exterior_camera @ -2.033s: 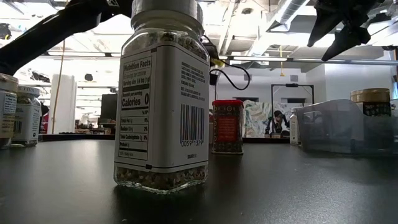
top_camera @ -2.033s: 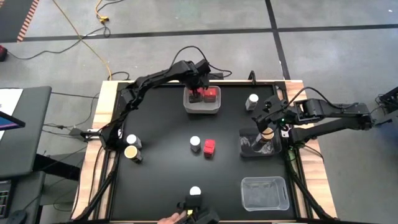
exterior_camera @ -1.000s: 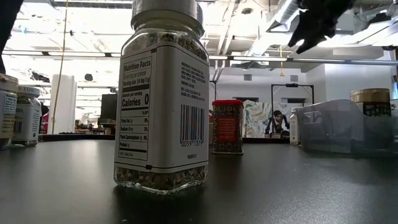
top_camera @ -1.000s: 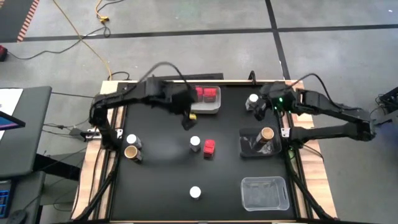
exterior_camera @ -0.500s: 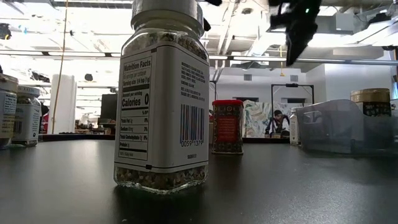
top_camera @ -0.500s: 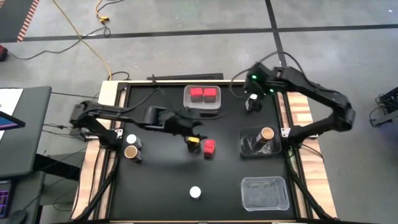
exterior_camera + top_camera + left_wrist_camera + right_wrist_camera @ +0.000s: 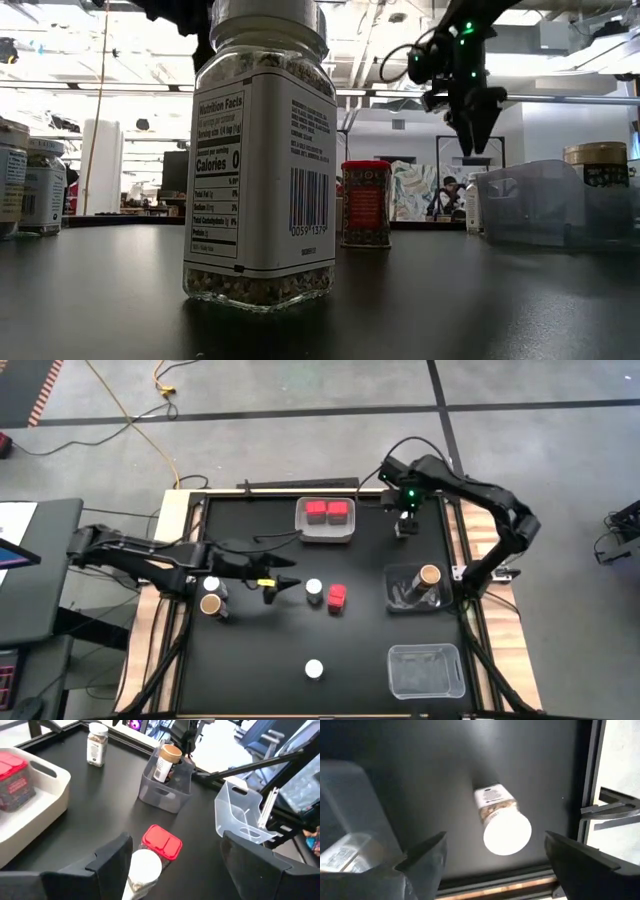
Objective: Sort spices by type
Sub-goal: Put the top right white seasoning bottle into the transparent bin
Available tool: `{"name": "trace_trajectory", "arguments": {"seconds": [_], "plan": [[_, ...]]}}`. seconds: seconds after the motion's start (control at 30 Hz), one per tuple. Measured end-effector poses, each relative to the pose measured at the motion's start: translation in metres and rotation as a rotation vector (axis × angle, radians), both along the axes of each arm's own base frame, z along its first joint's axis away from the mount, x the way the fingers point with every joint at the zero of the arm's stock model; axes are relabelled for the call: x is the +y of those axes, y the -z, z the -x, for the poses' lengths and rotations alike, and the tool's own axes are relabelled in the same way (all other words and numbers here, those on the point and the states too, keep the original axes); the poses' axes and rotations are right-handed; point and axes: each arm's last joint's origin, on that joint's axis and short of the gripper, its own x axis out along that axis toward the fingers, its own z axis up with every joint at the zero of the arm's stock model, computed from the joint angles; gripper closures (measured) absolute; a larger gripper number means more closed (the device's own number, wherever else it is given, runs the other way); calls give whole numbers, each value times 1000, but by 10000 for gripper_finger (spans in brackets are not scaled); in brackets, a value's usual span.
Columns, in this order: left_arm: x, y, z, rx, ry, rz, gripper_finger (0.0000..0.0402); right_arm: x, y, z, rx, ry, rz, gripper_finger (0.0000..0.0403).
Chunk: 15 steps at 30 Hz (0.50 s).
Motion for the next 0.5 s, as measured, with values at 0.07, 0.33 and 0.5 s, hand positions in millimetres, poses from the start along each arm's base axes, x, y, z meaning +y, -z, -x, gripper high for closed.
{"name": "trace_trajectory", "arguments": {"seconds": [0.07,0.33,0.5], "plan": [[0,-1,6,-11,0,0,111,-8,5,3,16,21,-13,59],[1,1,14,16,19,-60,111,-21,22,0,63,14,-54,78],[1,3,14,44,23,-79,111,-21,24,-2,68,-10,-57,79]]}}
